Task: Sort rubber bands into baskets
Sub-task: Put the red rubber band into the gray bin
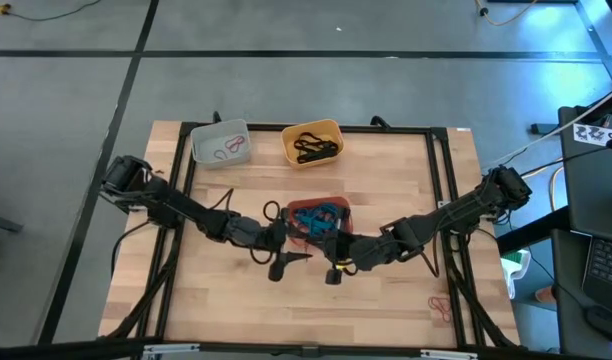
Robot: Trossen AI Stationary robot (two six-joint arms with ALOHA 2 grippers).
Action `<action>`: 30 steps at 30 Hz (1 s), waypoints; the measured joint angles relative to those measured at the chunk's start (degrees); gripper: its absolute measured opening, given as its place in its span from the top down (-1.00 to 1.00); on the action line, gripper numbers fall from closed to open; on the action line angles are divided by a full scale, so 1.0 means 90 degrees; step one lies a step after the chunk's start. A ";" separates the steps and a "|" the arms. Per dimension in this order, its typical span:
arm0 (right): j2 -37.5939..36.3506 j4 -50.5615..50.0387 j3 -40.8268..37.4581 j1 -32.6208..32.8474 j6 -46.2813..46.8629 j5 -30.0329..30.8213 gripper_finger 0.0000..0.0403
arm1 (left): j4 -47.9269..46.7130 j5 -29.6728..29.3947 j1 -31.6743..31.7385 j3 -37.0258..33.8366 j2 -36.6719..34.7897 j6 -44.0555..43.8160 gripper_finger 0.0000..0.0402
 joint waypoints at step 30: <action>-0.0511 -0.0905 -0.0005 0.0765 0.0660 0.0707 0.43 | -0.1161 -0.0129 0.0032 -0.0010 -0.0574 0.0037 0.98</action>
